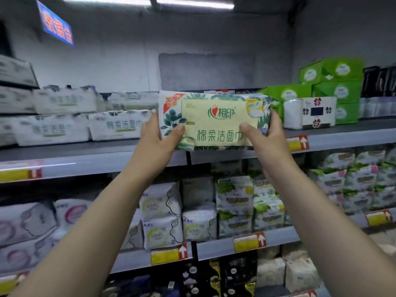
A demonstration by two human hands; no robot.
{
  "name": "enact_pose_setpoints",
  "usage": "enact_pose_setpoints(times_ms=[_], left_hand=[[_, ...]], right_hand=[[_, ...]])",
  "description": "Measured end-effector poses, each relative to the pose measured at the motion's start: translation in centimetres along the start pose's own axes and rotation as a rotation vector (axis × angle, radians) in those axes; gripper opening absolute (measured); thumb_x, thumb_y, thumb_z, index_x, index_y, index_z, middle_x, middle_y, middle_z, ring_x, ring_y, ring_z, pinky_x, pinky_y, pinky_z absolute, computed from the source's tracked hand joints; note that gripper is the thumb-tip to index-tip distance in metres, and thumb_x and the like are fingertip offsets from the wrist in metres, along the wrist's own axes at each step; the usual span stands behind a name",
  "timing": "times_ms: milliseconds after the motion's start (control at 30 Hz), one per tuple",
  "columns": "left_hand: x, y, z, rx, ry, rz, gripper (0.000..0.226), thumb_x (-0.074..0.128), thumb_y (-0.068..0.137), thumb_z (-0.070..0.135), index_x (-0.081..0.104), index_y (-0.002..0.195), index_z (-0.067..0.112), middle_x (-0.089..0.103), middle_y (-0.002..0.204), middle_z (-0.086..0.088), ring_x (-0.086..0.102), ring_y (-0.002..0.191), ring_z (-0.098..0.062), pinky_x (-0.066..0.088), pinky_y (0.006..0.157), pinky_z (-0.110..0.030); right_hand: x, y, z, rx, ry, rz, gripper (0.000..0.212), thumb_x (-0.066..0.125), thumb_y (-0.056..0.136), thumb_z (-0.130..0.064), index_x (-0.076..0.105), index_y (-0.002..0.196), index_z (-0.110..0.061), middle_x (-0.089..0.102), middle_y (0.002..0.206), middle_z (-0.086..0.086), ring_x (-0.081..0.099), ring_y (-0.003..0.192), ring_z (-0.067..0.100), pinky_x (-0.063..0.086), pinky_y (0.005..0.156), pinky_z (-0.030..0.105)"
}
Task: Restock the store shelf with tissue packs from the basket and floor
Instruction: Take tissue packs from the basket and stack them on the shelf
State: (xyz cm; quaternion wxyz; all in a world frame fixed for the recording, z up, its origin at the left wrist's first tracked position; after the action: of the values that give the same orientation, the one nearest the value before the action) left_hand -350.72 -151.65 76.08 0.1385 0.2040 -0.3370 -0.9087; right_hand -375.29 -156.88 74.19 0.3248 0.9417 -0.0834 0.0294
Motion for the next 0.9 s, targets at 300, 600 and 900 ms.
enact_pose_setpoints(times_ms=[300,600,900], left_hand=[[-6.5,3.7,-4.2,-0.090,0.012,0.203,0.029,0.058,0.095,0.031,0.051,0.122,0.029,0.065,0.118,0.009,0.063,0.110,-0.015,0.049,0.099,-0.047],[-13.4,5.5,-7.6,-0.182,0.018,0.352,0.046,0.061,0.094,0.021,0.024,0.122,0.023,0.060,0.124,-0.004,0.066,0.101,-0.018,0.057,0.083,-0.037],[-20.0,8.7,-13.3,-0.311,0.170,0.077,0.059,0.072,0.083,0.033,0.043,0.133,0.022,0.067,0.106,0.004,0.069,0.085,-0.008,0.055,0.059,-0.024]], right_hand=[[10.2,5.2,-1.5,-0.114,-0.019,-0.160,0.050,0.068,0.089,-0.019,0.046,0.134,-0.018,0.063,0.111,-0.016,0.059,0.089,-0.016,0.048,0.081,0.006],[19.7,7.7,0.3,-0.090,-0.079,-0.327,0.064,0.064,0.092,-0.027,0.023,0.140,-0.016,0.048,0.119,-0.010,0.052,0.100,0.003,0.039,0.080,0.013],[29.4,7.8,3.4,0.105,-0.202,-0.582,0.079,0.078,0.078,-0.034,0.033,0.140,-0.017,0.054,0.129,-0.005,0.056,0.112,0.014,0.045,0.100,0.032]])
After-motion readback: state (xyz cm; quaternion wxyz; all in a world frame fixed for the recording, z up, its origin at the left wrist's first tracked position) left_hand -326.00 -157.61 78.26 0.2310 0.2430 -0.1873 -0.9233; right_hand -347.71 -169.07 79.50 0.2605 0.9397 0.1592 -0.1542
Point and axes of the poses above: each hand's wrist, its own y-axis towards the middle knuckle, its own x-axis out of the palm, z = x × y, the point moved 9 cm from there along y, towards the middle knuckle
